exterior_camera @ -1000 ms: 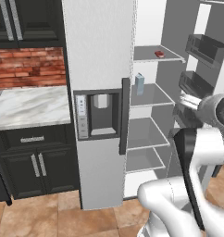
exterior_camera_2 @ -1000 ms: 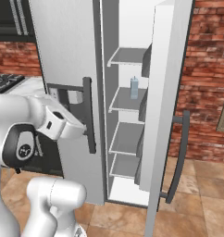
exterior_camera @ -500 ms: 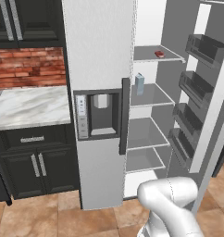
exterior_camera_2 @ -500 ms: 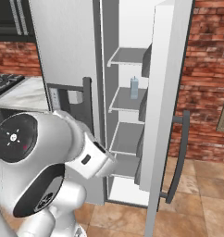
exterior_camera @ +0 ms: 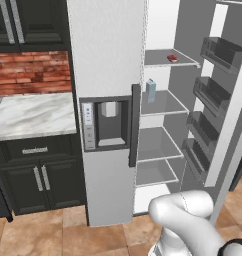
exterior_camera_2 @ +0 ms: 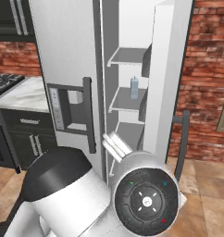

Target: Pick up the frozen steak from the freezer, place it on any shelf in the fridge, and close the fridge and freezer doors when done.

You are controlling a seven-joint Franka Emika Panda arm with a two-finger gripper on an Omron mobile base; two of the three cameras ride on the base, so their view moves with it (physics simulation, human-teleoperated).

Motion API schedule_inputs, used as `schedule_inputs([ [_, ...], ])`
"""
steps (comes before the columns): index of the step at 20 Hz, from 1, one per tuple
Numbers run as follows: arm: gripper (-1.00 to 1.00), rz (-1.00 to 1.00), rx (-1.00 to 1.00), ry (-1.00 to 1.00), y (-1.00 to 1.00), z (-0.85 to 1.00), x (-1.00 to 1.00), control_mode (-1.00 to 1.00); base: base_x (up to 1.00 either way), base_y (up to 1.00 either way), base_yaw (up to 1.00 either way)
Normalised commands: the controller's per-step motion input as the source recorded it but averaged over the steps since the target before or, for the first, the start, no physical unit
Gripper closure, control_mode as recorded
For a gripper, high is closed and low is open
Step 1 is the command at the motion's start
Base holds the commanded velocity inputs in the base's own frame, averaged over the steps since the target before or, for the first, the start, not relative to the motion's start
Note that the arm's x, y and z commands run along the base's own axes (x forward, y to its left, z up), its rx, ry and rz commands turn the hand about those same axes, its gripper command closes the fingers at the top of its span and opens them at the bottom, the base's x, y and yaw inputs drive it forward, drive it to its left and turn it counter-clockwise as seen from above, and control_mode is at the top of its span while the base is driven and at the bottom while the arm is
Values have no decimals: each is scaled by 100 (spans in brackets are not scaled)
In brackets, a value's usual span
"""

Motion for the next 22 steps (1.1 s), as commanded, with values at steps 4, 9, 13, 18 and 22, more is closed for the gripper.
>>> schedule_inputs([
  [4, -100, 12, -2, -2, -61, -56, 51, -100, 0, 0, 0],
  [9, -100, 4, -1, -1, -50, -72, 99, -100, 0, 0, 0],
  [13, -100, 3, 0, 0, -57, -59, 100, -100, 0, 0, 0],
  [18, -100, 4, 1, 0, -62, -45, 84, -100, 0, 0, 0],
  [22, -100, 6, 1, 0, -38, -34, 63, -100, 0, 0, 0],
])
